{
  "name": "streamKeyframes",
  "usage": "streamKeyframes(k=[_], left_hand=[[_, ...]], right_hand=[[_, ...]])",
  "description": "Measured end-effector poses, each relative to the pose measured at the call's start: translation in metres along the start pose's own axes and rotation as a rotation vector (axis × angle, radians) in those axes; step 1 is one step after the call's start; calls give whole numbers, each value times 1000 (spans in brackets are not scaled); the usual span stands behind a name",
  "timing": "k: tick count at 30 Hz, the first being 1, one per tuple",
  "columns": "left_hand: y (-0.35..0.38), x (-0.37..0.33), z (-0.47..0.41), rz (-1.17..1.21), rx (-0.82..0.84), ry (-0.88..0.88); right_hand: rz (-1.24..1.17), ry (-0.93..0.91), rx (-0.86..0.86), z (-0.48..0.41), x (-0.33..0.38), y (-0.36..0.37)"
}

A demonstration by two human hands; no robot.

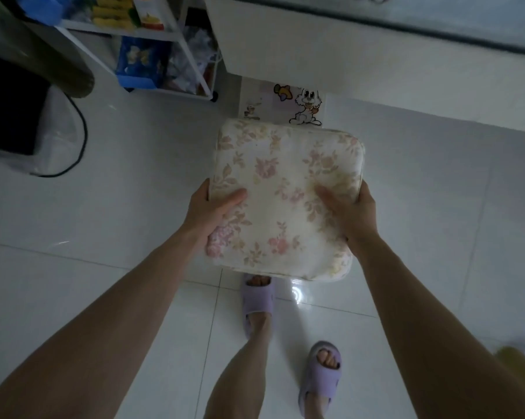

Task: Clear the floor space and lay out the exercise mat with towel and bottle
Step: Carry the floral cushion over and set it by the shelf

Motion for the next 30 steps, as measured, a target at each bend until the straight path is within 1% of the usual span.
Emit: streamKeyframes(k=[8, 24, 30], left_hand=[[0, 1, -60, -8, 20, 22], [4, 22, -97, -60, 26, 24], [3, 37, -102, -76, 16, 30]], right_hand=[[-23, 15, -32, -44, -9, 26], [-53, 27, -28, -75, -34, 39], [-47, -11, -29, -79, -43, 41]])
Point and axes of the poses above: each hand's wrist, its own z-axis away from the middle knuckle, its own y-axis out of the palm, x = y × z, the point moved 7 cm from there along -z, towards the middle knuckle, and after that the axes turned 1 degree about z, right-handed, at the moved point
